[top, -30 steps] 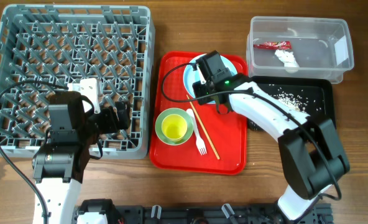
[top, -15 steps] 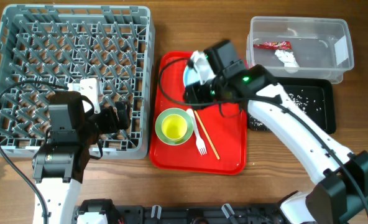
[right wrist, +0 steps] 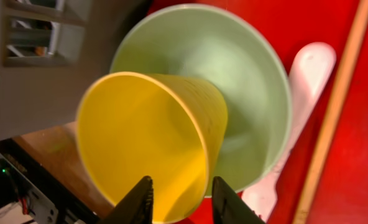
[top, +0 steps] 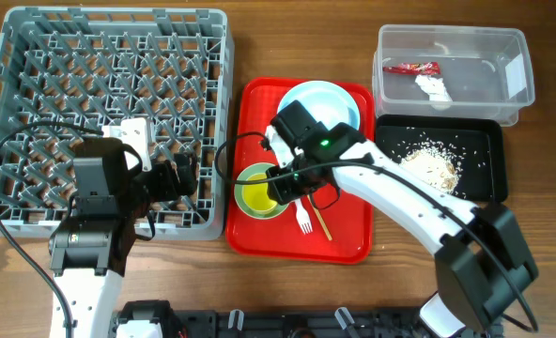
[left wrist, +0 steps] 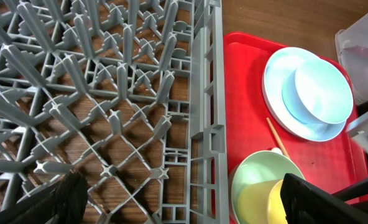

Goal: Sort waste into correct bins and load items into the dishwasher rack
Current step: 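Grasp the yellow cup from the green bowl with the right gripper, then lift the yellow cup and hand it to the left gripper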

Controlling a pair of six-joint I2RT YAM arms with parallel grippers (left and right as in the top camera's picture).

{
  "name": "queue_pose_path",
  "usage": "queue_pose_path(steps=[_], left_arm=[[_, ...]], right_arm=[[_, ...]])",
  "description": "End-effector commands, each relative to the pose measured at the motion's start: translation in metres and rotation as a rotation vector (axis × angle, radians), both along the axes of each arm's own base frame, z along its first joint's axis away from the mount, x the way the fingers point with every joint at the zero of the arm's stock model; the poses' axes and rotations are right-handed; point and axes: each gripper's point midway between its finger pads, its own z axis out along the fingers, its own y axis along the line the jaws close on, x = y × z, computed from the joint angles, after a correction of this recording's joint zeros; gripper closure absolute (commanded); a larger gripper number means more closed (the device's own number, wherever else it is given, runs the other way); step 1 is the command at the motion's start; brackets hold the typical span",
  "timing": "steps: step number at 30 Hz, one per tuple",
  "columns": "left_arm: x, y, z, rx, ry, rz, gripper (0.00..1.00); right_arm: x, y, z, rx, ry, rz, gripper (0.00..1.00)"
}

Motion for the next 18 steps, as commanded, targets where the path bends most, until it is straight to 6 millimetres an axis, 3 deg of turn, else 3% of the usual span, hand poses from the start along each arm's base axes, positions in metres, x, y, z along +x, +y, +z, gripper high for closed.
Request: queue_pose_path(steps=[1, 3, 8, 11, 18], left_arm=[[0.002, -0.002, 0.007, -0.015, -0.018, -0.004, 0.0], [0.003, -0.002, 0.008, -0.015, -0.018, -0.004, 0.0], [0.002, -0.002, 0.007, -0.015, -0.018, -0.004, 0.0], [0.003, -0.002, 0.008, -0.015, -0.018, -0.004, 0.0], [0.004, -0.016, 0.015, -0.074, -0.045, -0.065, 0.0]], right_arm=[[0.002, -0.003, -0.015, -0.049, 0.02, -0.06, 0.86], [0.006, -0.002, -0.014, -0.046, 0.012, -0.081, 0.94], [0.013, 0.004, -0.009, -0.023, -0.016, -0.088, 0.96], [0.02, 0.003, 0.004, -0.013, -0.027, -0.098, 0.96], [0.067, -0.013, 0.082, 0.108, -0.182, -0.196, 0.96]])
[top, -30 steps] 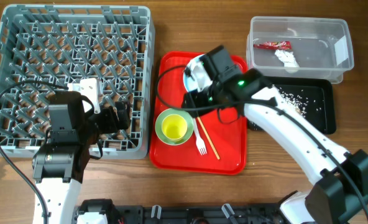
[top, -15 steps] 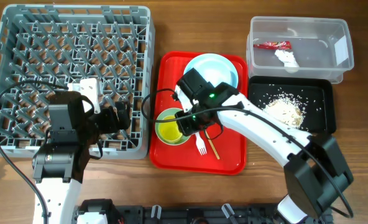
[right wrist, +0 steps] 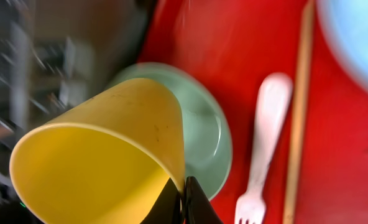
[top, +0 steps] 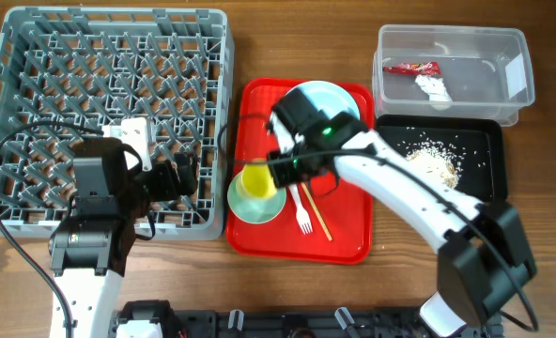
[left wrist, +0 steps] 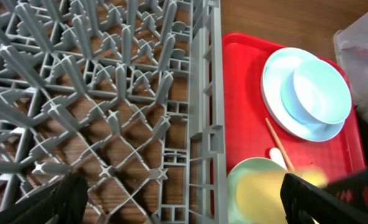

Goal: Sort waste into correct bins and load items into the dishwasher rack
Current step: 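Lift the yellow cup and hand it to the left gripper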

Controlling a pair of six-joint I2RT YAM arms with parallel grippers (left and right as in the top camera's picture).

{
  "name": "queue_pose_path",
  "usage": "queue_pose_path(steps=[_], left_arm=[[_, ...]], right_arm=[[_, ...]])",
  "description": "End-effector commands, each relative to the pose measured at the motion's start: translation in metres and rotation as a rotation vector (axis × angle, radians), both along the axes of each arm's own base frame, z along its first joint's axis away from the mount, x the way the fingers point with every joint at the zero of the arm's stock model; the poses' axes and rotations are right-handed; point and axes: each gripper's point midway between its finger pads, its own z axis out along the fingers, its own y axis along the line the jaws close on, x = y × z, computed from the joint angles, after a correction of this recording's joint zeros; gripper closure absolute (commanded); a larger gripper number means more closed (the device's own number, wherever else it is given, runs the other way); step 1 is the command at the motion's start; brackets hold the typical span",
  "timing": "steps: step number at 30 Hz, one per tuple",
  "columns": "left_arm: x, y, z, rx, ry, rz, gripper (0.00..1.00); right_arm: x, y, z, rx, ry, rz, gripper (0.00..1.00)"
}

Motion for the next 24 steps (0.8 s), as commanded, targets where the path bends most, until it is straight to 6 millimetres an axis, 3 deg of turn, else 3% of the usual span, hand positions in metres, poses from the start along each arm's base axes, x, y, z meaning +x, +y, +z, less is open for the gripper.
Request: queue_pose_path(steps=[1, 4, 9, 17, 24], left_arm=[[0.004, -0.018, 0.015, -0.083, -0.045, -0.076, 0.0], [0.005, -0.036, 0.025, -0.159, -0.077, -0.162, 0.0], [0.016, -0.059, 0.035, -0.302, -0.092, -0.232, 0.0], [0.023, -0.113, 0.071, -0.575, -0.199, -0.613, 0.0], [0.029, -0.127, 0.098, -0.701, -0.28, -0.786, 0.0]], right_arm=[[0.041, -0.016, 0.07, 0.103, -0.167, -0.096, 0.96], [0.058, -0.037, 0.098, 0.174, -0.202, -0.159, 0.96], [0.071, -0.058, 0.119, 0.335, -0.152, -0.197, 0.96], [0.061, -0.048, 0.162, 0.66, -0.077, -0.06, 0.96], [0.038, -0.033, 0.197, 0.864, -0.015, 0.086, 0.96]])
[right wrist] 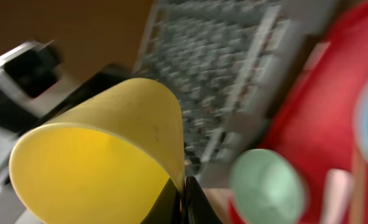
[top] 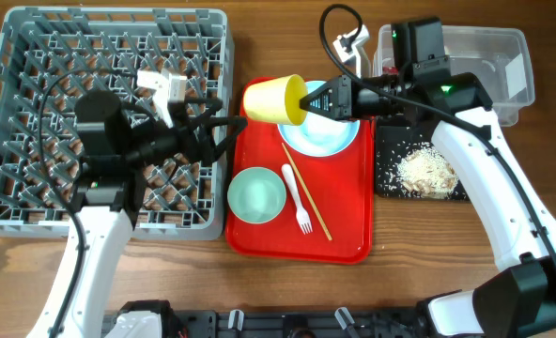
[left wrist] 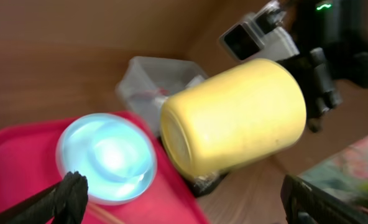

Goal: Sort waste into correct bins and load items into the dishwasher rack
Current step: 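Lift the yellow cup and hand it to the left gripper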

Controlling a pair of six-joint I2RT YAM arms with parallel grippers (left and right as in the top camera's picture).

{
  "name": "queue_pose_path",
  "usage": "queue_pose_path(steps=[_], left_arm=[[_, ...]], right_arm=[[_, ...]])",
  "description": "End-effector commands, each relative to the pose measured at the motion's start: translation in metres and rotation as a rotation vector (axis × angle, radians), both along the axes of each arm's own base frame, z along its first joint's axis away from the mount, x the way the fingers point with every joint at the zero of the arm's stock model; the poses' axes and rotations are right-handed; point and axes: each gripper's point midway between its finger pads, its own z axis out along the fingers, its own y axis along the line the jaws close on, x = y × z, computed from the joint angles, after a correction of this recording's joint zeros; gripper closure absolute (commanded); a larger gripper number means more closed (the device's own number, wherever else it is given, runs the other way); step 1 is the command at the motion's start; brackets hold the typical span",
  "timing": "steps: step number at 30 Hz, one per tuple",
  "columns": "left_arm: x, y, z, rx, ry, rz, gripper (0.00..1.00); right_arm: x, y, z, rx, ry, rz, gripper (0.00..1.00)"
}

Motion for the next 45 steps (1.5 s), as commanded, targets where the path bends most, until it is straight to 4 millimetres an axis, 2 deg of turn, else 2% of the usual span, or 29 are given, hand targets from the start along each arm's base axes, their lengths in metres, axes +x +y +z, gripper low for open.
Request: queue_pose_path(steps=[1, 8, 12, 21, 29, 41, 45], left_arm=[[-0.017, -0.014, 0.018, -0.107, 0.014, -0.182, 0.0], [-0.032, -0.019, 0.042, -0.132, -0.091, -0.3, 0.0], [-0.039, -0.02, 0.048, -0.14, -0.103, -0.339, 0.0], [-0.049, -0.03, 0.055, -0.132, -0.166, -0.403, 0.0], [-0.053, -0.032, 0.07, -0.136, -0.228, -0.418, 0.0], [-0.054, -0.032, 0.072, -0.146, -0.204, -0.417, 0.06], [-0.054, -0.032, 0.072, -0.146, -0.204, -0.417, 0.1]], right_arm=[[-0.023, 0.012, 0.032, 0.172, 0.002, 0.151, 0.96], [-0.033, 0.014, 0.045, 0.244, 0.0, 0.214, 0.96], [-0.038, 0.015, 0.053, 0.283, -0.008, 0.25, 0.96], [-0.039, 0.016, 0.053, 0.287, 0.012, 0.251, 0.96], [-0.043, 0.021, 0.053, 0.286, 0.02, 0.265, 0.96], [-0.045, 0.023, 0.053, 0.287, 0.034, 0.269, 0.96], [-0.05, 0.03, 0.053, 0.286, 0.038, 0.291, 0.96]])
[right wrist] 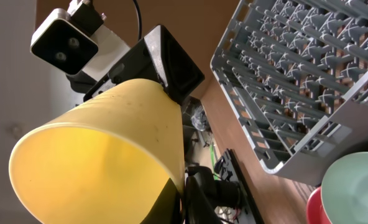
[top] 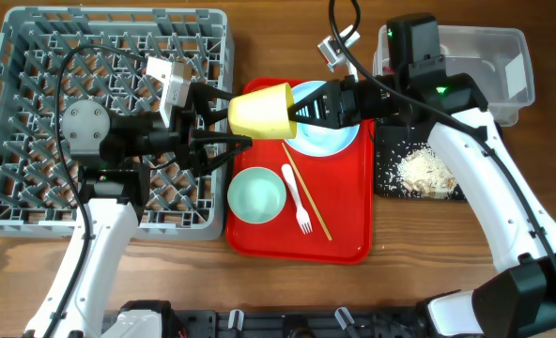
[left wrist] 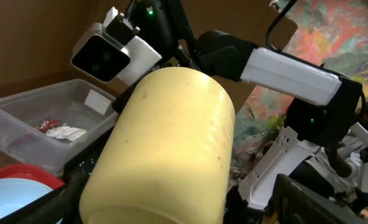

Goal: Sort waste into correct bins and load items into the dishwasher rack
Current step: 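Lift the yellow cup and hand it to the left gripper, then lower the yellow cup into the dish rack with the left gripper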

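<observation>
A yellow cup (top: 261, 110) hangs on its side above the back left of the red tray (top: 348, 235). My right gripper (top: 301, 111) is shut on its rim, one finger inside the mouth (right wrist: 103, 155). My left gripper (top: 223, 120) is open, and its fingers straddle the cup's closed end (left wrist: 165, 149). One left finger (left wrist: 302, 199) shows wide of the cup. On the tray lie a green bowl (top: 256, 195), a white fork (top: 299, 202), a chopstick (top: 306, 192) and a blue bowl on a blue plate (top: 330, 127). The grey dishwasher rack (top: 34, 56) stands at the left.
A clear bin (top: 466, 56) at the back right holds a red wrapper and crumpled paper. In front of it a black tray (top: 475, 141) holds rice scraps (top: 424, 174). Both arms' cables hang over the rack and the tray.
The cup in my right gripper has moved a little left toward the rack. My open left gripper, then short of the cup, now has its fingers on either side of the cup's base.
My right gripper stood open at the rim of the cup in the green bowl, the left low over the rack's edge. Then it was shut on the rim, the cup tipped. Later the cup hung sideways above the tray, the left arm raised; now it lies between the left fingers.
</observation>
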Controlling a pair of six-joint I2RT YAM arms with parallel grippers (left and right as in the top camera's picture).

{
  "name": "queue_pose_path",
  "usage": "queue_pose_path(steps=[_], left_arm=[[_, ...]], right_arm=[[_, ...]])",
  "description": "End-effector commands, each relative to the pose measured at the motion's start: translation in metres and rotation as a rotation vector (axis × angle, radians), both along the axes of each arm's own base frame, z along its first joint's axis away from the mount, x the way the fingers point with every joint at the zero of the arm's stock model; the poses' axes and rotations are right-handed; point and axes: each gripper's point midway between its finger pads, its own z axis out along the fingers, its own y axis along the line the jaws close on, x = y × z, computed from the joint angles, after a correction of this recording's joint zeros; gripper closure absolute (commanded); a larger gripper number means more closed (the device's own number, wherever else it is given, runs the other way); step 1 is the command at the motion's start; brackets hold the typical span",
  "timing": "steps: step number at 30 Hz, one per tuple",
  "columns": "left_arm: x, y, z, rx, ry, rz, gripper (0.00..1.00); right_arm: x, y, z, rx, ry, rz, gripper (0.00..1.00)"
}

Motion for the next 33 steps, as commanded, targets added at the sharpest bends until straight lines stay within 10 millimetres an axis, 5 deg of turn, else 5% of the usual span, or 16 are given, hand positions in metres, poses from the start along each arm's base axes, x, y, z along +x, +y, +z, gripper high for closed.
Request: queue_pose_path(steps=[1, 28, 33], left_arm=[[-0.0019, -0.0015, 0.0026, 0.002, -0.004, -0.017, 0.1], [-0.0018, -0.0014, 0.0026, 0.002, -0.004, -0.016, 0.41], [-0.0012, -0.0011, 0.0014, 0.002, 0.008, -0.015, 0.46]], right_arm=[[-0.0103, 0.0091, 0.0079, 0.026, -0.005, 0.05, 0.96], [-0.0103, 0.0122, 0.0093, 0.03, -0.006, 0.055, 0.93], [-0.01, 0.0123, 0.0095, 0.031, -0.009, 0.055, 0.83]])
